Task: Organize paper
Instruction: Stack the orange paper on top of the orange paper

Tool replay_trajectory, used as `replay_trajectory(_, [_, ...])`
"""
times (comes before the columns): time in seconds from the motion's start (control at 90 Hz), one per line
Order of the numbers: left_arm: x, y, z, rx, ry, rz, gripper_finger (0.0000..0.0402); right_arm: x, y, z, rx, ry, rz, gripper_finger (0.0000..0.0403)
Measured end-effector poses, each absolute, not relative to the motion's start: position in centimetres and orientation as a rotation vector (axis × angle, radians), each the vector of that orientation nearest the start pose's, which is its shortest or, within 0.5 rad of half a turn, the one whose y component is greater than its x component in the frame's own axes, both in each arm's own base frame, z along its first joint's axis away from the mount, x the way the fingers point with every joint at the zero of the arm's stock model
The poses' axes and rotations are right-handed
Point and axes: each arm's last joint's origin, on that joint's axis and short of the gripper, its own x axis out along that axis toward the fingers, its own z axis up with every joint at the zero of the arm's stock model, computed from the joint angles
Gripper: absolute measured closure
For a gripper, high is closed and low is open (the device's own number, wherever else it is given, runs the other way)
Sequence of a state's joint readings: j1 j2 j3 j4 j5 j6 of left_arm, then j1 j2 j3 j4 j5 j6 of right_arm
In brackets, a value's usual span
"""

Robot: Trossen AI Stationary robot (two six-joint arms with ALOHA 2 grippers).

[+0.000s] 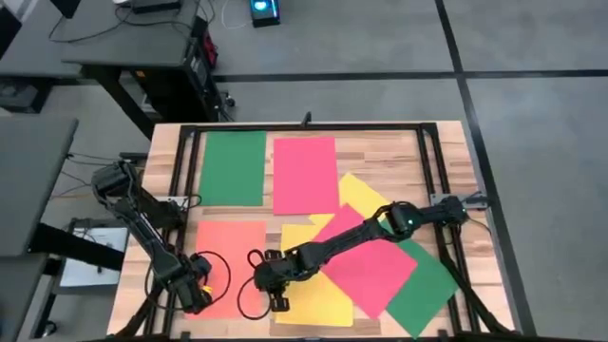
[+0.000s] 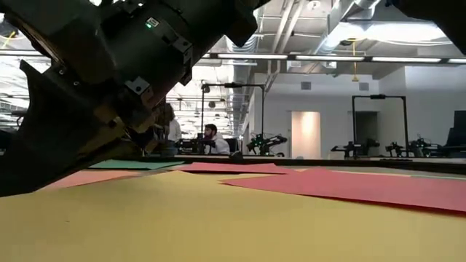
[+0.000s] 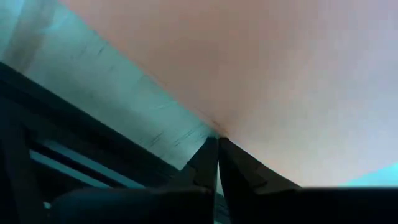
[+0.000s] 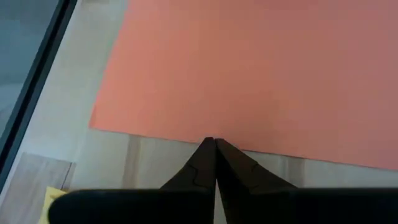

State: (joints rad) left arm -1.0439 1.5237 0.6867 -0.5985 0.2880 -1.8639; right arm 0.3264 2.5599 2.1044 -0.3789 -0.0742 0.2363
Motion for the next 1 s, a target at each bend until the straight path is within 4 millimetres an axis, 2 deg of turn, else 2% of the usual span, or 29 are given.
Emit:
replay_trajectory(0.533, [10.88, -20.29, 13.15, -0.778, 1.74, 0.497, 0.0401, 52.4, 17.98, 12.51, 0.123, 0.844, 0.287, 0.0403])
replay_trajectory(1.0, [10.87, -20.25, 13.17, -0.774, 1.742, 0.506, 0.0402, 51.98, 17.98, 11.71, 0.119, 0.916, 0.291, 0.0403])
